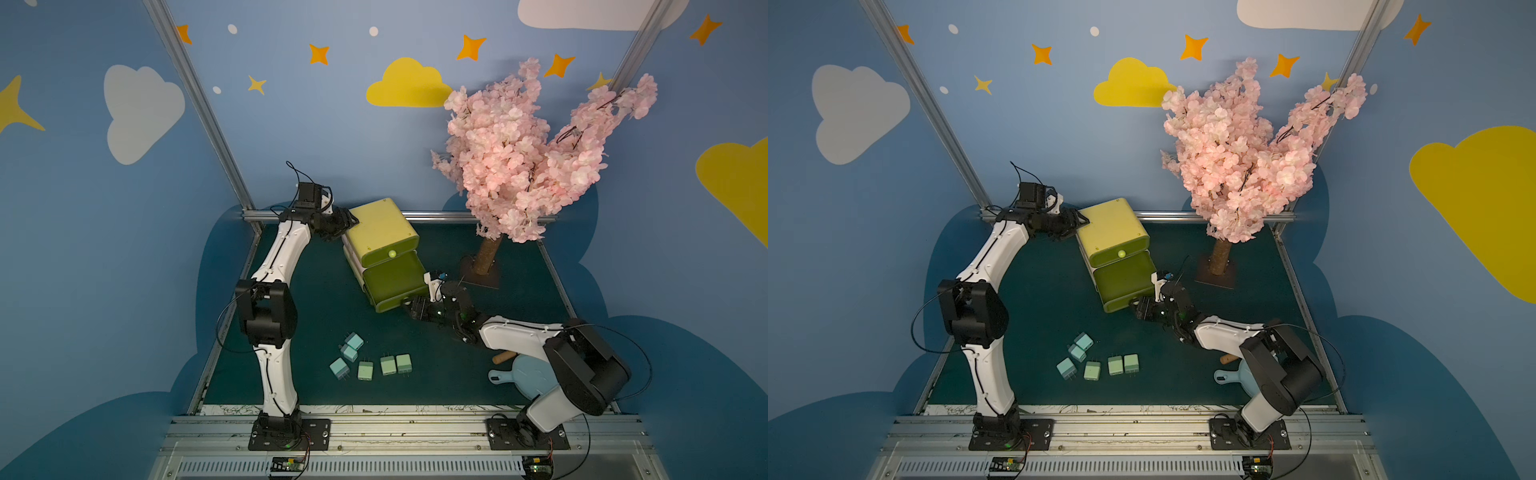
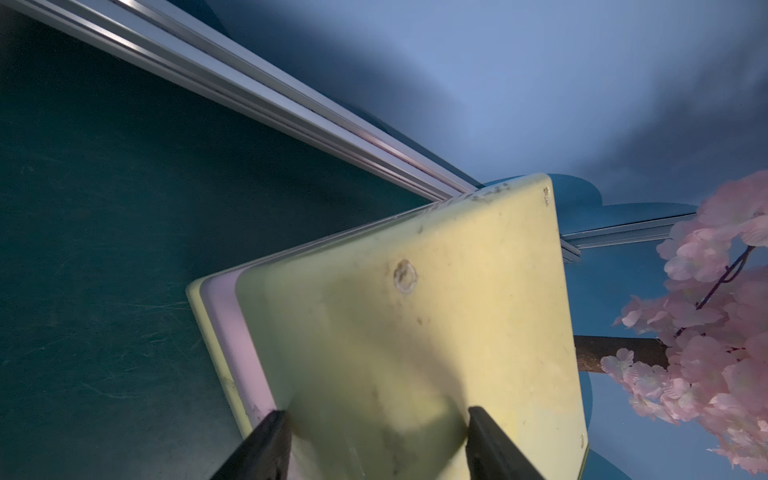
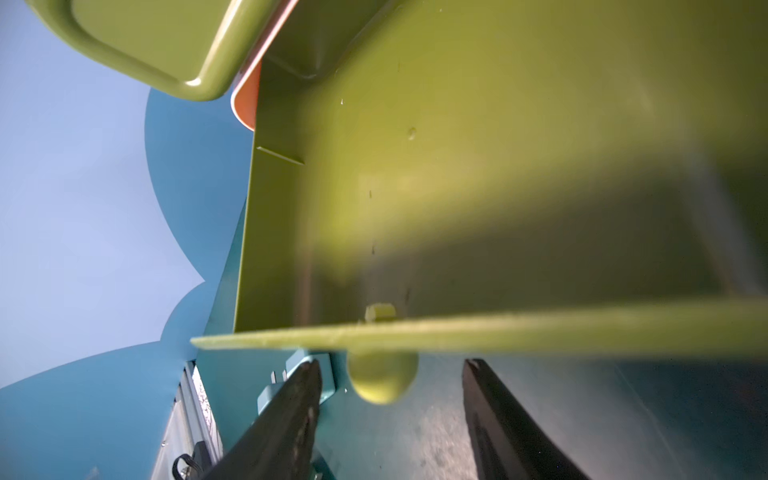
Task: Place the plugs into the drawer by color
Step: Open the drawer in the storage box, then pick up the plug from the center of the board.
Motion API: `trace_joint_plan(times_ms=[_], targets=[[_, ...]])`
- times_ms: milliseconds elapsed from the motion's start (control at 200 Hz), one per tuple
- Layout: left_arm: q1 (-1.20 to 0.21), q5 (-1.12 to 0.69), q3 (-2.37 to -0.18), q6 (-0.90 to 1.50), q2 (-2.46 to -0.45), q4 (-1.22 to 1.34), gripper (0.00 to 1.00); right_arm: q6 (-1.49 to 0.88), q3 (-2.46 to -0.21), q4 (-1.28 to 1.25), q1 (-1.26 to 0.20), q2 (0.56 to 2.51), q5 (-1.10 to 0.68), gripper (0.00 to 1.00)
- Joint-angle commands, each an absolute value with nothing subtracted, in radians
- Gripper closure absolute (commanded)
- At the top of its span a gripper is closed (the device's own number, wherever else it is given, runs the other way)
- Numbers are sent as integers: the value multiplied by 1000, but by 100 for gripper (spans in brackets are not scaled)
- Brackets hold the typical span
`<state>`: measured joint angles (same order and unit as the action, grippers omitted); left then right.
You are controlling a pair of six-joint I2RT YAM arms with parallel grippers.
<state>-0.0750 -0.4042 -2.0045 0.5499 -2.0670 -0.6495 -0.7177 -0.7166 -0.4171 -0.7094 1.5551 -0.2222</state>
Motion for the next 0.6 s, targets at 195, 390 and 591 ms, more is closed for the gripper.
trace_joint_plan(times_ms=[195,390,591], targets=[[-86,-378,-2022,502,-2090,-752,31,-399,-703,-90,-879,1307,-86,37],[-86,-376,-2023,493,-2085,-761,31,-238,-858,23,-1079,1421,48,43],[-83,-370,-2020,488,-2085,-764,31,-146,-1099,109,-1202,1656,43,47]])
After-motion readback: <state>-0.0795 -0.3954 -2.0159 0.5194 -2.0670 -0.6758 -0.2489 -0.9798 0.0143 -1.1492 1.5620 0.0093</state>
